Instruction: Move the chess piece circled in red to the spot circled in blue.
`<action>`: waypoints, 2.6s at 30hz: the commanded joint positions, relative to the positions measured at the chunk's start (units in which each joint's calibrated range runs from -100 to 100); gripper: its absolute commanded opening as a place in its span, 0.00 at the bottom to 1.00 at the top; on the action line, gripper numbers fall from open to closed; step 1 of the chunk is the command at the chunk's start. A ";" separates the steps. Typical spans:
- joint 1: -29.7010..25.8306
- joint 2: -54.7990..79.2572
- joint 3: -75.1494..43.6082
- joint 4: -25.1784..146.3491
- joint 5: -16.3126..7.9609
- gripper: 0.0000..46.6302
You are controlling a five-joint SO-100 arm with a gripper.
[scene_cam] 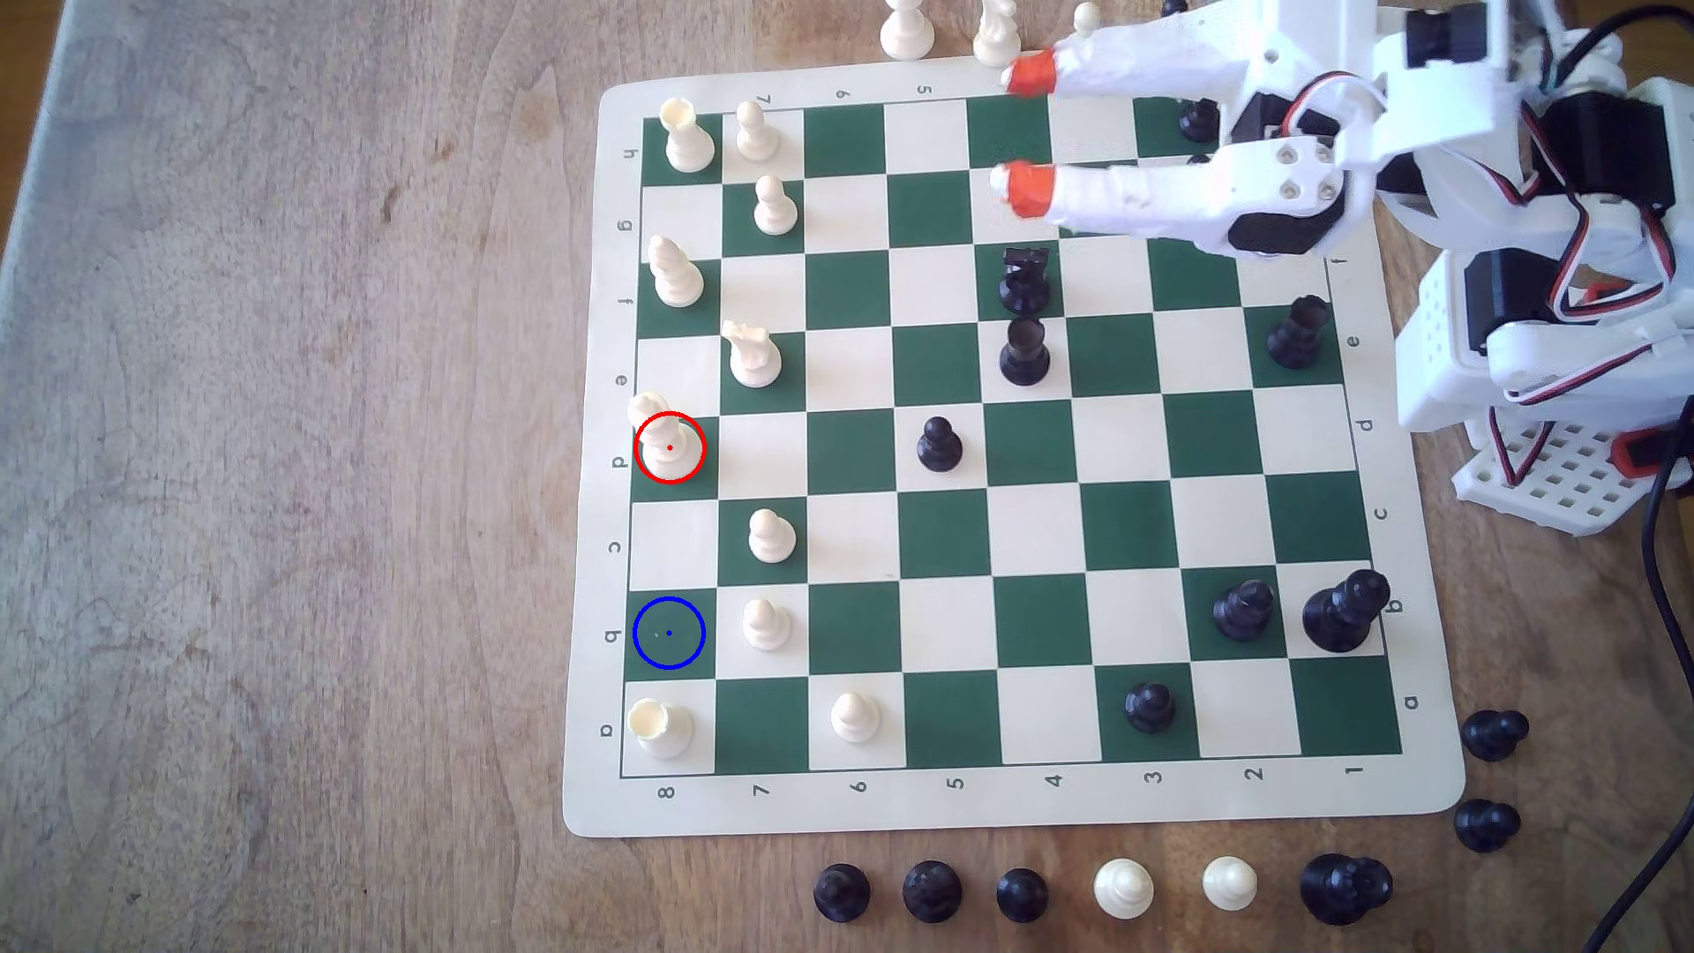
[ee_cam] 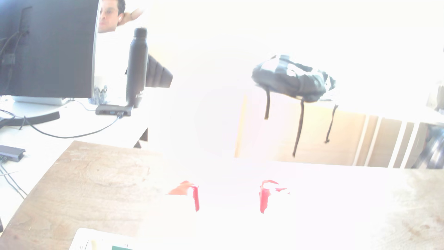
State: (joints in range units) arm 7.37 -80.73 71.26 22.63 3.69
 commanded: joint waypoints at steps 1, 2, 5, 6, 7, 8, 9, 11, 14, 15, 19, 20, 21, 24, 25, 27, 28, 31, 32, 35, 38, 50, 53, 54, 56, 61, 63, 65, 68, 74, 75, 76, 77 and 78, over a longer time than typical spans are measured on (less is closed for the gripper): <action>-1.63 9.68 -10.79 2.51 -0.15 0.30; -1.86 11.29 -11.70 2.51 -0.15 0.30; -3.03 17.66 -15.14 2.60 -0.15 0.30; -3.35 19.35 -16.23 2.76 -0.15 0.30; -3.66 21.56 -17.77 3.25 -0.15 0.30; -3.97 23.34 -19.04 3.74 -0.15 0.30; -4.68 26.65 -21.31 4.15 0.05 0.30; -4.83 29.88 -23.66 4.48 0.10 0.31; -4.99 34.46 -26.66 6.94 -0.10 0.38; -4.99 35.40 -27.11 7.43 -0.15 0.38; -5.15 42.02 -33.36 12.26 -1.61 0.29; -5.15 43.72 -35.54 14.47 -3.27 0.28; -5.15 44.91 -37.08 15.95 -4.30 0.27; -4.29 47.96 -38.71 15.37 -6.64 0.34; -3.97 49.15 -39.35 15.04 -6.84 0.35; -2.96 53.39 -43.88 16.03 -8.35 0.38; -2.64 55.18 -46.24 16.93 -8.69 0.38; -2.02 61.80 -54.58 19.55 -9.82 0.38; -1.86 63.50 -56.39 19.55 -10.01 0.38; -1.78 69.52 -61.92 19.63 -10.79 0.43; -1.94 74.28 -67.72 22.25 -11.09 0.43; -2.72 92.36 -95.01 34.78 -12.21 0.46; -2.96 98.56 -104.62 39.29 -12.60 0.46; -2.96 100.17 -107.25 40.43 -12.70 0.46; -3.03 103.48 -112.33 42.24 -12.84 0.46; -3.66 110.02 -120.58 44.28 -12.99 0.47; -3.89 113.07 -124.84 44.94 -13.09 0.47; -4.13 114.09 -125.93 44.94 -13.09 0.47; -4.29 115.11 -126.75 44.94 -13.09 0.47; -4.36 118.84 -130.64 45.02 -12.75 0.44; -4.21 119.61 -131.64 44.94 -12.60 0.43; -4.13 119.69 -131.73 44.94 -12.55 0.43; -4.05 119.86 -131.73 44.86 -12.55 0.43; -4.05 119.95 -131.73 44.86 -12.55 0.43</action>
State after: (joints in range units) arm 3.47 41.43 -55.26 67.41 -9.16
